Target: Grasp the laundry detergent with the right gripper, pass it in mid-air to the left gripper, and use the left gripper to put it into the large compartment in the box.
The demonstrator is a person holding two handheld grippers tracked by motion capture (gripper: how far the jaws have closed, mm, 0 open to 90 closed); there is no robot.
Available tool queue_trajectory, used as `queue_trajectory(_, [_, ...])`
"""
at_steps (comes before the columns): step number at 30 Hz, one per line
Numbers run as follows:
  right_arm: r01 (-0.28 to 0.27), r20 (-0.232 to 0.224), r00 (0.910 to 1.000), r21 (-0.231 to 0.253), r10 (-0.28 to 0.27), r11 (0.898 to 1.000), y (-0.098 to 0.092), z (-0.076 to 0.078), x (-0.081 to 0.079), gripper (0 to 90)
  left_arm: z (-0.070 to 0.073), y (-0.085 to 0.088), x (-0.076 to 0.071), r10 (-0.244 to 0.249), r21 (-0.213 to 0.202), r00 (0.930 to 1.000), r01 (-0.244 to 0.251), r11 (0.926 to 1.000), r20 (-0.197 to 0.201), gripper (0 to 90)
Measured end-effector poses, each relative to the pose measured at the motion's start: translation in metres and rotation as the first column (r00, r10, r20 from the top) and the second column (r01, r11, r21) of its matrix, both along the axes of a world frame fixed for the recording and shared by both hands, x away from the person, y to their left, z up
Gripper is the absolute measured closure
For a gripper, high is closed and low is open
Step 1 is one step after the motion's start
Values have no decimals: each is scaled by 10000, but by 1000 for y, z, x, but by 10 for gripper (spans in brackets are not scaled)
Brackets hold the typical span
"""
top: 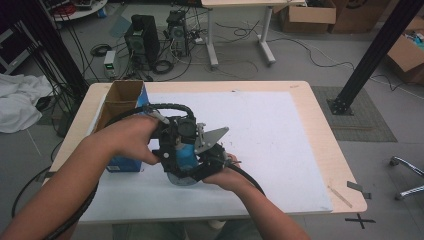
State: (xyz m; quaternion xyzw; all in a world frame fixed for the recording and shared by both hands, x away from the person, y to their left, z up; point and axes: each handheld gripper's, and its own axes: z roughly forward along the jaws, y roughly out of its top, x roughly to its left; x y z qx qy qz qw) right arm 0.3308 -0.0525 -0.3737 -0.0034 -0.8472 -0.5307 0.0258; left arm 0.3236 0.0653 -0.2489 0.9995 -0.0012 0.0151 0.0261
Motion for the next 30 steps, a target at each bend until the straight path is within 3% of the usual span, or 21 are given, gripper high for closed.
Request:
queue_trajectory(6, [17,38,10000,-34,-16,10000,1,0,1,445,0,0,1,52,-16,10000,-52,10000,14,153])
queue_trajectory(25, [153,-11,9999,27,-153,9999,1,-1,2,446,-1,-1,2,149,265,9995,-156,9995,276,226])
queue_trajectory(30, [141,131,9998,36,-142,9999,1,-2,4,446,0,-1,2,176,162,9990,-182,9997,408,245])
